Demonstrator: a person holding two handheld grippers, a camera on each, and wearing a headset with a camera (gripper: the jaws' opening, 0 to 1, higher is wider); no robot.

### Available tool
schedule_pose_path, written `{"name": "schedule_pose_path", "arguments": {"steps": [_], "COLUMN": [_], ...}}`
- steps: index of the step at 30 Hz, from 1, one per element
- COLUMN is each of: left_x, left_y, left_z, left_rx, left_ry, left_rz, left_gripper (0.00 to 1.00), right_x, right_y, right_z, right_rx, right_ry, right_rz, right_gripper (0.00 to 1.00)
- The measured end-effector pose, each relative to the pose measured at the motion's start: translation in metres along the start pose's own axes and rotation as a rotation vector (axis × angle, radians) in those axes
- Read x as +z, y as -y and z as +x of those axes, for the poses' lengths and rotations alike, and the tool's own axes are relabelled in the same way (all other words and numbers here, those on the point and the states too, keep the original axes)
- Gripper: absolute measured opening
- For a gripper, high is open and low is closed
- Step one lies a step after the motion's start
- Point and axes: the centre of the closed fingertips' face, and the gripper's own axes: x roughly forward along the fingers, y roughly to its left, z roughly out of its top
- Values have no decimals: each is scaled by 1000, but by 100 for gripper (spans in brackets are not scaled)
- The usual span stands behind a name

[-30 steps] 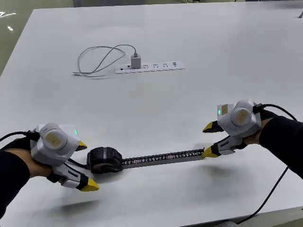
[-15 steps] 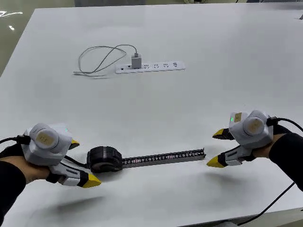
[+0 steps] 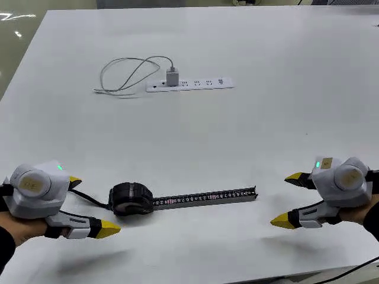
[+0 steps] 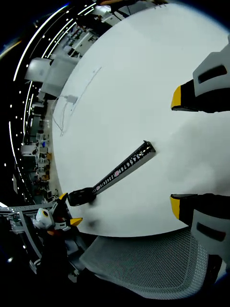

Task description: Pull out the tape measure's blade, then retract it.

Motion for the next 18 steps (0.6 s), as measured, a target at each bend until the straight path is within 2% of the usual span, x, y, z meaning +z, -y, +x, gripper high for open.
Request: {"name": "schedule_pose_path", "arguments": {"steps": [5,10,11,13,15,18], "left_x": [-5,-10,-11,-6,-9,-13], "left_y": [-4,-9,-8,2,0,-1], "left_z": [-8,-20,-22,-26,-31,-37], "left_rx": [21,44,37,-17,1,24], "left_ry": [16,44,53,105,105,109], "left_rz": [-40,-85,-94,-114,-101,-94], "left_gripper": [98,99,99,99,99,99], "right_x": [-2,-4,-4,-5,-6,-9], "right_y": [-5,-4,-5,-2,-3,-4], "right_z": [-8,-11,-12,-13,-17,-22], "right_rx": [-10,-37,-42,-55,-69,-92], "right_ry": [16,36,37,50,59,78], "right_rz": [40,38,37,47,54,59], "right_gripper": [73,81,82,84,84,90]}}
